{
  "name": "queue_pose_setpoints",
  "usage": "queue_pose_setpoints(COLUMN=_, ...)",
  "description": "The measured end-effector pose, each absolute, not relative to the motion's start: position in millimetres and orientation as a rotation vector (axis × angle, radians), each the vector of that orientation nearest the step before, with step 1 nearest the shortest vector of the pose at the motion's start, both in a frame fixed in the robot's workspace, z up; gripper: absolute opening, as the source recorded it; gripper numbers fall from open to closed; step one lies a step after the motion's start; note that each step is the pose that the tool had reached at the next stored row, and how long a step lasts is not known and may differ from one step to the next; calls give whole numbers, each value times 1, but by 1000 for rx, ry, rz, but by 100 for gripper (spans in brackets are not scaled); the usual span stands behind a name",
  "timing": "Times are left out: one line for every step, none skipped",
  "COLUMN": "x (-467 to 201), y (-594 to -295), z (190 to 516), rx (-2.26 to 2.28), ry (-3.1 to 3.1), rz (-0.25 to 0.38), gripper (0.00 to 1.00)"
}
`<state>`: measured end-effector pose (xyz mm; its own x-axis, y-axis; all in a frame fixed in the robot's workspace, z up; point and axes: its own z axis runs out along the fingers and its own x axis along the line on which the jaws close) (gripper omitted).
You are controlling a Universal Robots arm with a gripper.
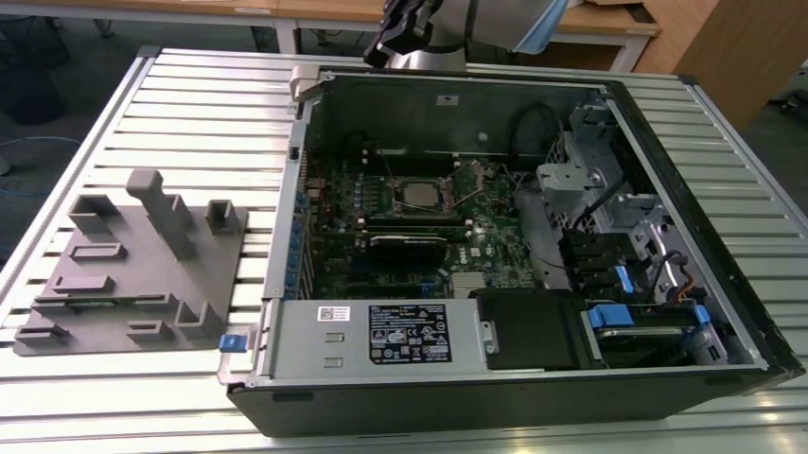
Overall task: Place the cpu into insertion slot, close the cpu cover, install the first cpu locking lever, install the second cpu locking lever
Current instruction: 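Close the cpu cover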
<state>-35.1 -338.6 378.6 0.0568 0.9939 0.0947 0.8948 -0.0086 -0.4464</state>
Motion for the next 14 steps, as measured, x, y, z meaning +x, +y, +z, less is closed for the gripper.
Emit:
queue_pose_setpoints(x=-35, y=-339, z=379, rx=-1955, ry=-1889, rz=348, gripper=11)
queue_pose_setpoints(x=-35, y=-339, z=379, rx=-1955, ry=-1889, rz=348, gripper=11)
queue_pose_setpoints(x=-35, y=-339, z=380, rx=-1955, ry=-1889, rz=348, gripper=11)
queue_pose_setpoints(x=-35, y=-339, z=380, rx=-1955, ry=-1889, rz=348, gripper=11)
queue_pose_setpoints(x=-35, y=-339, z=381, rx=-1955, ry=-1889, rz=348, gripper=11)
queue_pose_setpoints(x=-35, y=-339, z=381, rx=-1955, ry=-1889, rz=348, gripper=11)
queue_pose_setpoints(x=-35, y=-339, z=381, rx=-1955, ry=-1889, rz=348, gripper=11)
queue_pose_setpoints(x=-35, y=-339, z=382, rx=-1955, ry=-1889, rz=348, gripper=11)
queue_pose_setpoints(x=-35, y=-339, z=382, rx=-1955, ry=-1889, rz=348, gripper=11)
queue_pose_setpoints(x=-35, y=-339, z=383, rx=-1956, ry=-1889, rz=348, gripper=11)
queue_pose_setpoints(x=-35, y=-339, z=383, rx=-1955, ry=-1889, rz=348, gripper=11)
queue_pose_setpoints(x=-35, y=-339, z=383, rx=-1955, ry=-1889, rz=348, gripper=11)
queue_pose_setpoints(x=-35, y=-339, z=384, rx=-1955, ry=-1889, rz=348, gripper=11)
queue_pose_setpoints(x=-35, y=-339, z=384, rx=-1955, ry=-1889, rz=348, gripper=11)
